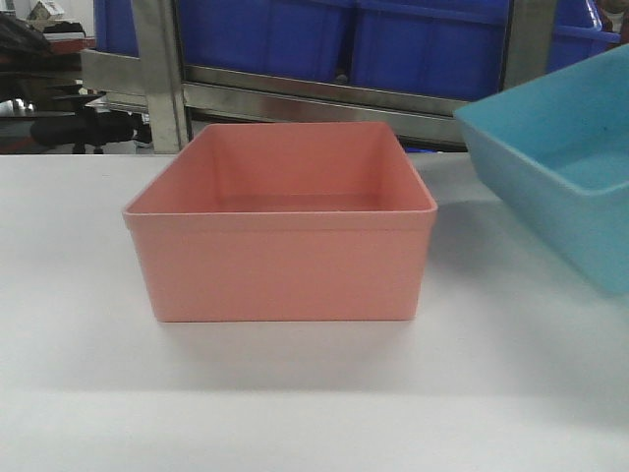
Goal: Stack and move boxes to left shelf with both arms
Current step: 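Lift the light-blue bin with the right gripper and lower it into the pink bin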
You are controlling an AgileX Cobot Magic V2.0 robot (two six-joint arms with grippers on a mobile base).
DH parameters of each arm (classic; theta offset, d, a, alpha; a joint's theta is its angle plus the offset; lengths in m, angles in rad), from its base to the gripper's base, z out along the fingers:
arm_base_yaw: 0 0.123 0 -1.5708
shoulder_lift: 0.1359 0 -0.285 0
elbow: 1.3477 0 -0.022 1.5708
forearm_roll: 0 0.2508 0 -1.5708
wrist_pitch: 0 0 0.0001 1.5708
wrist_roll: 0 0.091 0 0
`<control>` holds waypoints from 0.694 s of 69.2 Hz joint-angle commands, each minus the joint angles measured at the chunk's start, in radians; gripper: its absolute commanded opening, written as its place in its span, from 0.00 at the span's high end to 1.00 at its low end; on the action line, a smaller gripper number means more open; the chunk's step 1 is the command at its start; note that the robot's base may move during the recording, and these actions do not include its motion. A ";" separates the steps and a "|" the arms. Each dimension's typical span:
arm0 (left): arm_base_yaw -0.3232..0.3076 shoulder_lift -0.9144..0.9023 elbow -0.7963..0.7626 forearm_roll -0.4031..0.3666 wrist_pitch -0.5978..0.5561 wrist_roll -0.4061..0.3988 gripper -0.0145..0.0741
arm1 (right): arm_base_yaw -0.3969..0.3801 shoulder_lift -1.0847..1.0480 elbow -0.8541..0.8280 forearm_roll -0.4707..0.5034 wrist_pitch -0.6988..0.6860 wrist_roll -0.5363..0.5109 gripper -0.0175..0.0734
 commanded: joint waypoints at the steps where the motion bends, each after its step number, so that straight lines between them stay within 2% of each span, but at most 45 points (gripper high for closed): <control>1: 0.001 -0.008 -0.027 -0.006 -0.076 0.000 0.85 | 0.010 -0.138 -0.043 0.064 -0.011 0.095 0.75; 14: 0.001 -0.008 -0.027 -0.008 -0.076 0.000 0.85 | 0.095 -0.254 -0.043 0.064 0.033 0.210 0.75; 33: 0.001 -0.008 -0.027 -0.008 -0.076 0.000 0.85 | 0.308 -0.302 -0.043 0.064 0.034 0.482 0.75; 48: 0.001 -0.008 -0.027 -0.008 -0.076 0.000 0.85 | 0.461 -0.281 -0.043 0.053 -0.069 0.669 0.75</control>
